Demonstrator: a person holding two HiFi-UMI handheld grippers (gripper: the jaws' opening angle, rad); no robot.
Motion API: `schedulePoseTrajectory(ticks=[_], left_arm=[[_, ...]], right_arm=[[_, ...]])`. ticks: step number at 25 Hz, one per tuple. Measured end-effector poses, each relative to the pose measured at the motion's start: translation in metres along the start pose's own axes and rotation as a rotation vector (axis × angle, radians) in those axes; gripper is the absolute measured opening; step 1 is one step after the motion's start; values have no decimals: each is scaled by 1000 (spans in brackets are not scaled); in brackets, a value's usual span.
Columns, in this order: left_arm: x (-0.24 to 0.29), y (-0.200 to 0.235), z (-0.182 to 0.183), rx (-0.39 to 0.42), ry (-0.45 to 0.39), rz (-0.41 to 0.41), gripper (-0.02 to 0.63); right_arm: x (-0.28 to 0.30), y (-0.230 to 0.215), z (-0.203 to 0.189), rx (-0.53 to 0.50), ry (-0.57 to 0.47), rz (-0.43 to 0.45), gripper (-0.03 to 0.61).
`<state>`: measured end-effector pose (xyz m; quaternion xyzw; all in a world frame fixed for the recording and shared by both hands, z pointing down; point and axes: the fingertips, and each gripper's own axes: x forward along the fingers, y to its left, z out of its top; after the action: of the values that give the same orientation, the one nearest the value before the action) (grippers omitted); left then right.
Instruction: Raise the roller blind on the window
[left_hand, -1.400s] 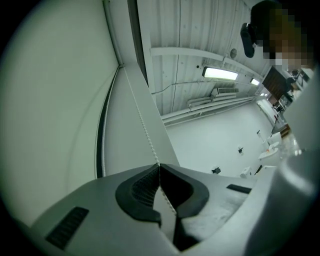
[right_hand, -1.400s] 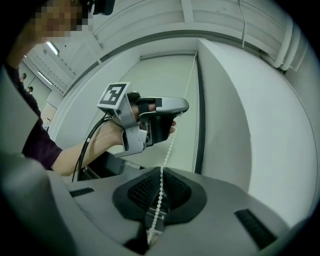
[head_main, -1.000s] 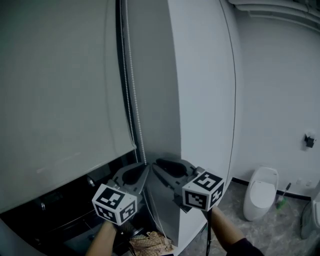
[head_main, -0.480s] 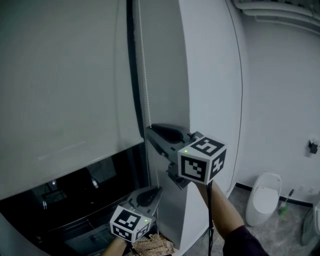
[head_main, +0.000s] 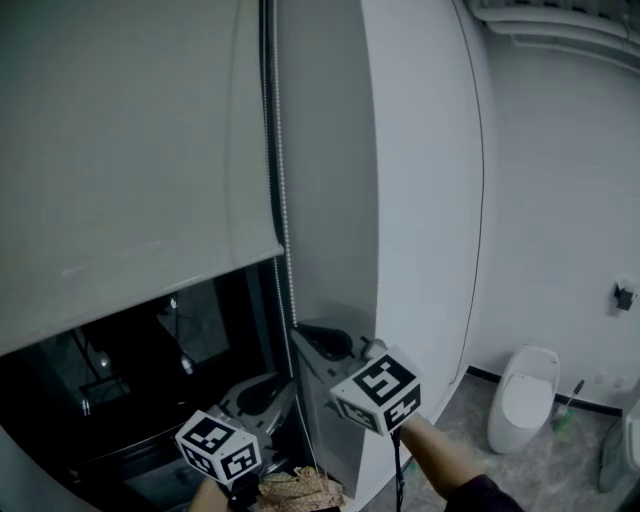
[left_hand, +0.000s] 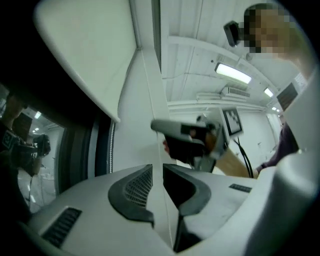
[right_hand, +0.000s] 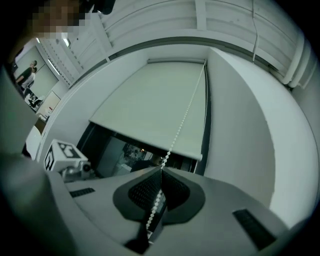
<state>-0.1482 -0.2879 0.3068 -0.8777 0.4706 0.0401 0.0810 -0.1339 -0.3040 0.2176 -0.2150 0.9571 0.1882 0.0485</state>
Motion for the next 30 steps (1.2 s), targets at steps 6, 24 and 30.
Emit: schedulePoseTrajectory(ticks=[6, 24, 30], left_arm=[[10, 22, 93, -73, -167, -45, 41], [78, 5, 168, 137, -157, -50, 30], [68, -3, 155, 198, -169, 7, 18]], right_arm=[[-16, 31, -70, 49, 77, 22, 11], [-60, 45, -161, 172, 180, -37, 11], [-73, 35, -173, 281, 197, -23, 14]])
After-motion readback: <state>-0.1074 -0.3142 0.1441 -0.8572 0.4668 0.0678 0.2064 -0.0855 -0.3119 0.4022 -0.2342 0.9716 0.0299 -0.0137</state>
